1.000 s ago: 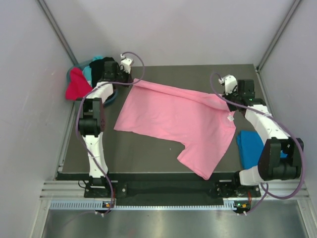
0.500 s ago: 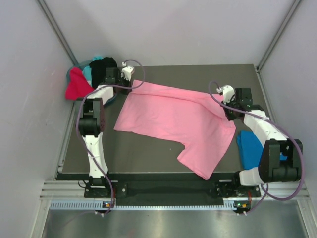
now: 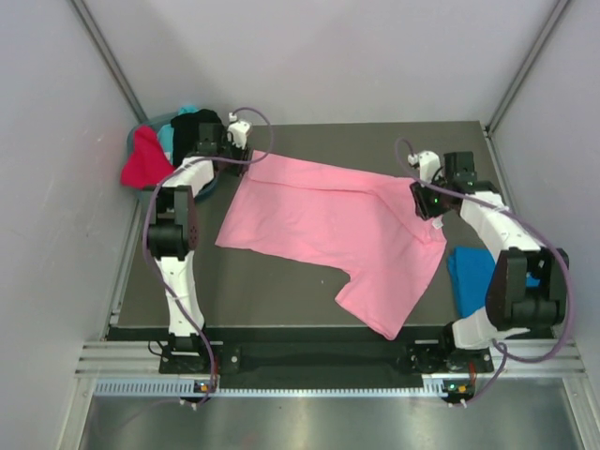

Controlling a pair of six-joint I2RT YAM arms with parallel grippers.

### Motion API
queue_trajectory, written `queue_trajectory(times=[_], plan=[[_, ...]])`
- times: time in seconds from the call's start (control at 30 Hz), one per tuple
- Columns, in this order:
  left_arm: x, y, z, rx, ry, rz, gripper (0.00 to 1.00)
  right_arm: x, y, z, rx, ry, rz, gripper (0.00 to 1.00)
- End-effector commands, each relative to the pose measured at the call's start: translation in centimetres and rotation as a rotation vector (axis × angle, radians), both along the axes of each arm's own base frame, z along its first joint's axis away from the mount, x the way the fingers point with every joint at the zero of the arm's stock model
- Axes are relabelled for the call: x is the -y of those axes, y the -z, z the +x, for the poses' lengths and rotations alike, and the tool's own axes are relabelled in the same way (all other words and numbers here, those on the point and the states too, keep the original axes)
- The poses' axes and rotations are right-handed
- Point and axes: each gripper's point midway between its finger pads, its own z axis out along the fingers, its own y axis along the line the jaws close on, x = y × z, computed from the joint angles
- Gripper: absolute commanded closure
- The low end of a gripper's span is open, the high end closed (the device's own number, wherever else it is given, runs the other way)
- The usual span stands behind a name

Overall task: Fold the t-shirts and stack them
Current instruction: Fold the tshirt

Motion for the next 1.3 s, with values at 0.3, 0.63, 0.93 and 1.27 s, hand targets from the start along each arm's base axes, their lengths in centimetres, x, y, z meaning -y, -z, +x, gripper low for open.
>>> queue_trajectory(times=[0.3, 0.63, 0.93, 1.27], plan=[[4.9, -4.8, 1.9, 0.083, 0.058, -0.089, 0.64, -2.0, 0.4, 10.5, 0.003, -0.022, 0.075, 0.67], [4.8, -2.2, 2.7, 0.063, 0.013, -0.066, 0.91, -2.0, 1.7, 14.3, -0.002, -0.014, 0.067, 0.67], [4.4, -1.8, 2.9, 0.068, 0.000, -0.037, 0.91, -2.0, 2.2, 13.5, -0.041, -0.021, 0.077, 0.67], [4.4, -1.7, 3.1, 0.069, -0.004, -0.043, 0.90, -1.9, 1.8, 12.2, -0.049, -0.015, 0.097, 0.67]])
